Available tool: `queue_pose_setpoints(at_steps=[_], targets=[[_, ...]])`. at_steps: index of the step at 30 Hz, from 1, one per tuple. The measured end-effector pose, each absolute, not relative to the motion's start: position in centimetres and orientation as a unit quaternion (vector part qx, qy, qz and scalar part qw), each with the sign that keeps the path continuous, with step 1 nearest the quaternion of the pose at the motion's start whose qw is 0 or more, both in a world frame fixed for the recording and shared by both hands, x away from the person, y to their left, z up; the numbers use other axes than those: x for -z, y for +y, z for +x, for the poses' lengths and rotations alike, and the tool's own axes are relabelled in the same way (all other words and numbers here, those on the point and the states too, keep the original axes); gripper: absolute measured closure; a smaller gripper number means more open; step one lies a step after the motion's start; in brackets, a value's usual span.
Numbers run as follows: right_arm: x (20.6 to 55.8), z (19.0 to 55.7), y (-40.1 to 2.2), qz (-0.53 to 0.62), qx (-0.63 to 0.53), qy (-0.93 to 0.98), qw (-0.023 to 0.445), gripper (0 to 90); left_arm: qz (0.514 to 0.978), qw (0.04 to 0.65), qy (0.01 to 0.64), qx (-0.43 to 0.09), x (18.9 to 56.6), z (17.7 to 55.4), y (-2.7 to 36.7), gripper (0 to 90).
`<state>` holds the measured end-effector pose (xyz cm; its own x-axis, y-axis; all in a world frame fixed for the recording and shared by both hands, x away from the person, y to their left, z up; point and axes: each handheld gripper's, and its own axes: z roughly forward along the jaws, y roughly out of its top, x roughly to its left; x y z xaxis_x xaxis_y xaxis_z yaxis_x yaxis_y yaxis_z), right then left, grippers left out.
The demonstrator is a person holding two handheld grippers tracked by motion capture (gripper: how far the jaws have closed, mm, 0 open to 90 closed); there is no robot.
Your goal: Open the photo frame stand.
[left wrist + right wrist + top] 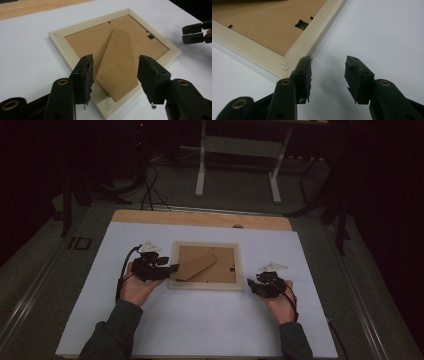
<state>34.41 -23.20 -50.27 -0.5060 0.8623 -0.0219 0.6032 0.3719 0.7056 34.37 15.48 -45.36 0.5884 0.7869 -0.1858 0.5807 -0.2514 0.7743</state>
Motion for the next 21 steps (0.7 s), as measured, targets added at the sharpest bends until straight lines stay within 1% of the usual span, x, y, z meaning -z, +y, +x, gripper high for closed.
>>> queue_pose_setpoints(at_steps=[5, 13, 21], targets=[[50.3, 34.4, -23.3, 0.457, -0.328, 0.803, 0.196, 55.1, 0.785, 0.429, 0.433, -0.111, 45.5, 35.1, 15.0, 45.9], [50.3, 34.4, -23.2, 0.456, -0.328, 0.804, 0.195, 54.6, 0.791, 0.432, 0.422, -0.102, 45.5, 35.9, 14.6, 47.2], [50.4, 34.4, -23.0, 0.456, -0.329, 0.804, 0.192, 54.0, 0.796, 0.432, 0.414, -0.091, 45.7, 36.6, 14.1, 45.6]])
